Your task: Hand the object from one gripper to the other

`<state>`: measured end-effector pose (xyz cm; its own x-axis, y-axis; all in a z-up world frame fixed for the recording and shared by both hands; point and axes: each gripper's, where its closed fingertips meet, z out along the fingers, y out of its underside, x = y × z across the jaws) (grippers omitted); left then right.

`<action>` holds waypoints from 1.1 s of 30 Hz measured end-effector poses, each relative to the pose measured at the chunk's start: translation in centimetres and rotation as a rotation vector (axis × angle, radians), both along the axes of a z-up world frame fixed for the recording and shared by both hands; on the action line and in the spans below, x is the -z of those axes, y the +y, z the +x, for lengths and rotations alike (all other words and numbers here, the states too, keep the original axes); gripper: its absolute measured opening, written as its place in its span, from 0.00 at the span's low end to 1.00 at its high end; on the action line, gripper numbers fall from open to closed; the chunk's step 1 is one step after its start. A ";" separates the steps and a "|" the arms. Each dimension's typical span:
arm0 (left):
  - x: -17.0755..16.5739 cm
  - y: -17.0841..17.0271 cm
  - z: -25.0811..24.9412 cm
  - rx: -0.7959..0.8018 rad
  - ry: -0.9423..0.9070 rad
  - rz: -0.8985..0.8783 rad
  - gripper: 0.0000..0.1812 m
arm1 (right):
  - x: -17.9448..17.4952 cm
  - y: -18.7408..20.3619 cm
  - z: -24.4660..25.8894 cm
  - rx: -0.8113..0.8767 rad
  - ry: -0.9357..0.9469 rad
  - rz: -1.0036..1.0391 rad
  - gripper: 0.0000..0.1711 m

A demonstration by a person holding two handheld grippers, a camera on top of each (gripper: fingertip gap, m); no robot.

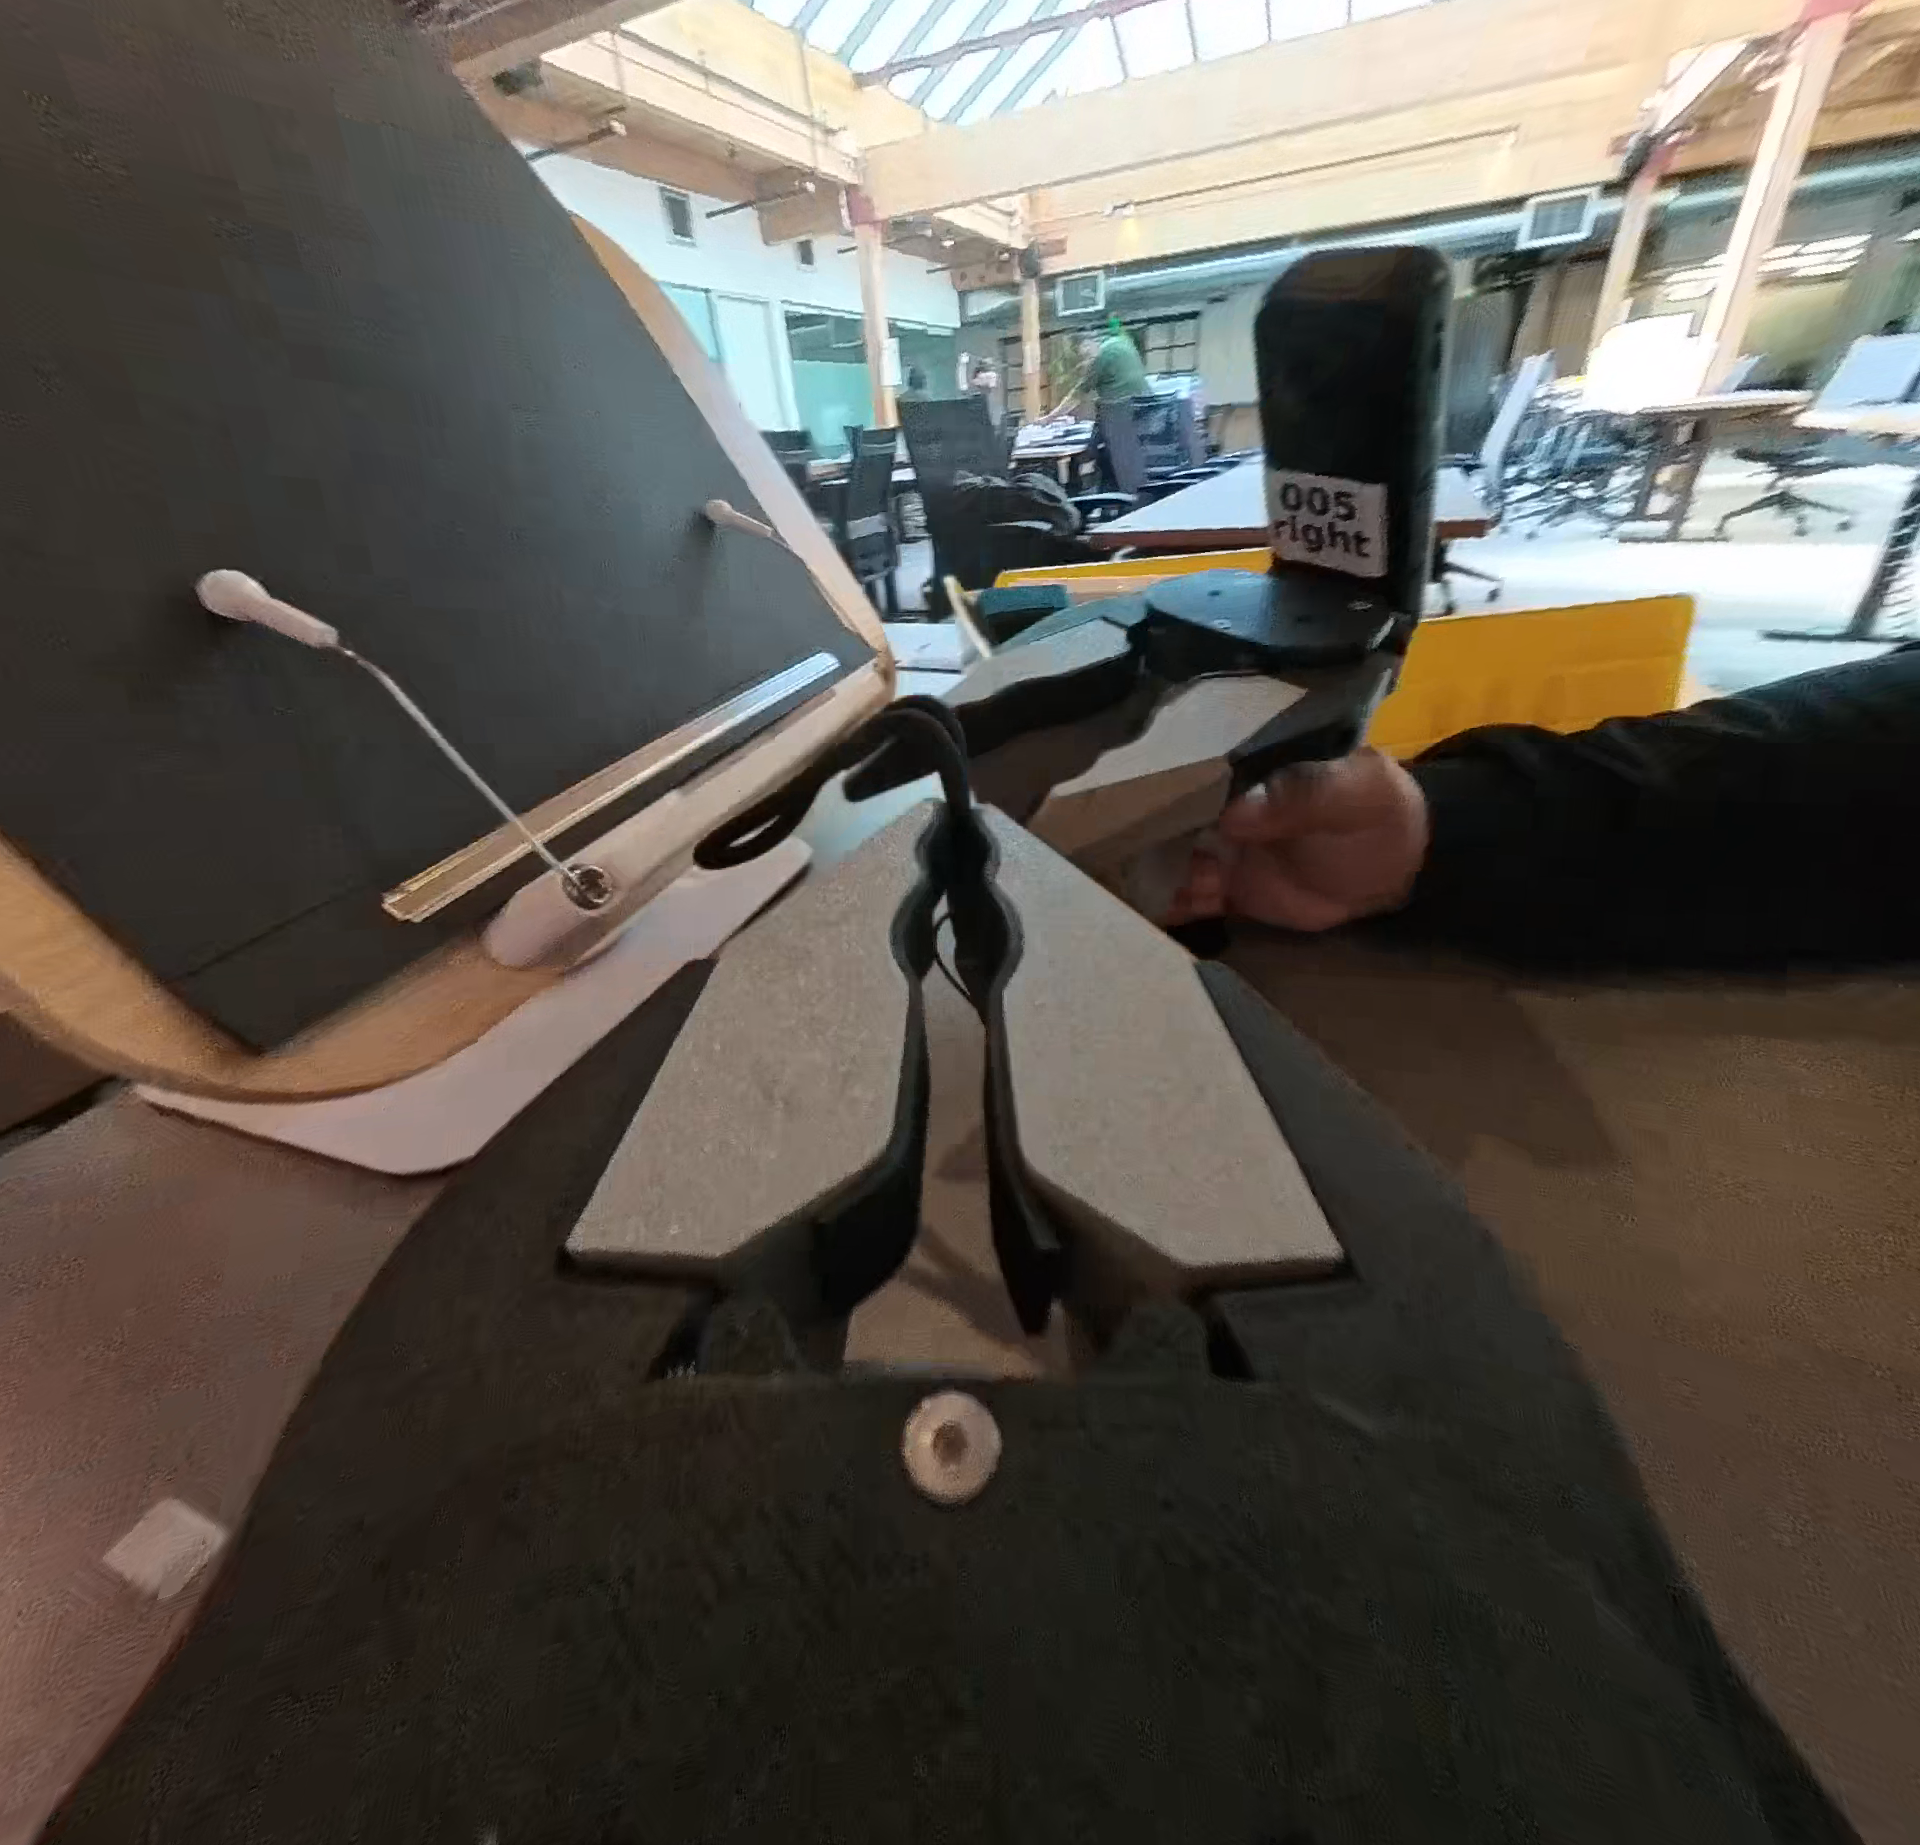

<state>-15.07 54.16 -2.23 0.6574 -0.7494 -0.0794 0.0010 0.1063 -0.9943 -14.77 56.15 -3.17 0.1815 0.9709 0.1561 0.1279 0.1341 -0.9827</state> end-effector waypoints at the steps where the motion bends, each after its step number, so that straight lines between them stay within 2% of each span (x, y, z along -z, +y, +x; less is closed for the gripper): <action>1: -0.1 -0.2 0.0 0.034 -0.028 -0.023 0.00 | 0.2 -0.2 0.0 -0.008 -0.017 0.018 0.29; 4: -0.4 -0.7 0.2 0.096 -0.091 -0.061 0.00 | 0.5 -1.4 -0.2 -0.050 -0.045 0.056 0.30; 9: 0.2 -0.9 0.8 0.116 -0.040 -0.080 0.00 | -0.2 -1.0 0.4 0.015 -0.046 0.109 0.30; 14: 1.1 -1.0 1.3 0.158 -0.009 -0.150 0.00 | -0.8 -1.0 0.9 0.075 -0.089 0.267 0.30; 15: 1.3 -1.2 1.5 0.175 0.001 -0.169 0.00 | -0.7 -1.1 0.8 0.085 -0.103 0.290 0.26; 17: 1.5 -1.3 1.8 0.179 0.014 -0.190 0.00 | -0.8 -0.9 0.6 0.130 -0.117 0.357 0.05; 19: 1.5 -1.2 1.9 0.175 0.001 -0.202 0.00 | -0.5 -0.7 0.5 0.163 -0.153 0.374 0.04; 20: 1.3 -1.1 1.7 0.153 -0.013 -0.194 0.02 | -0.3 -0.4 0.5 0.177 -0.173 0.341 0.03; 22: 0.7 -0.8 1.1 0.102 -0.050 -0.151 0.13 | -0.2 1.0 1.0 0.238 -0.184 0.192 0.03; 24: 0.2 -0.6 0.4 0.037 -0.030 -0.086 0.15 | -0.2 1.9 1.7 0.262 -0.160 -0.040 0.02; 27: 0.5 -0.1 0.1 -0.131 0.188 0.056 0.19 | 1.9 0.8 2.1 0.148 -0.258 -0.428 0.01; 30: 0.9 -1.2 1.0 -0.207 0.461 0.271 0.20 | 3.4 0.1 2.7 0.131 -0.349 -0.543 0.01; 33: 2.3 -3.0 2.5 -0.133 0.639 0.362 0.22 | 4.3 0.4 3.3 0.200 -0.423 -0.547 0.01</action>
<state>-12.55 51.12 -4.50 0.4834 -0.5211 -0.7034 -0.6011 0.3866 -0.6995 -11.48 56.52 -7.46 0.3957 0.8845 -0.2471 0.4835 -0.4294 -0.7628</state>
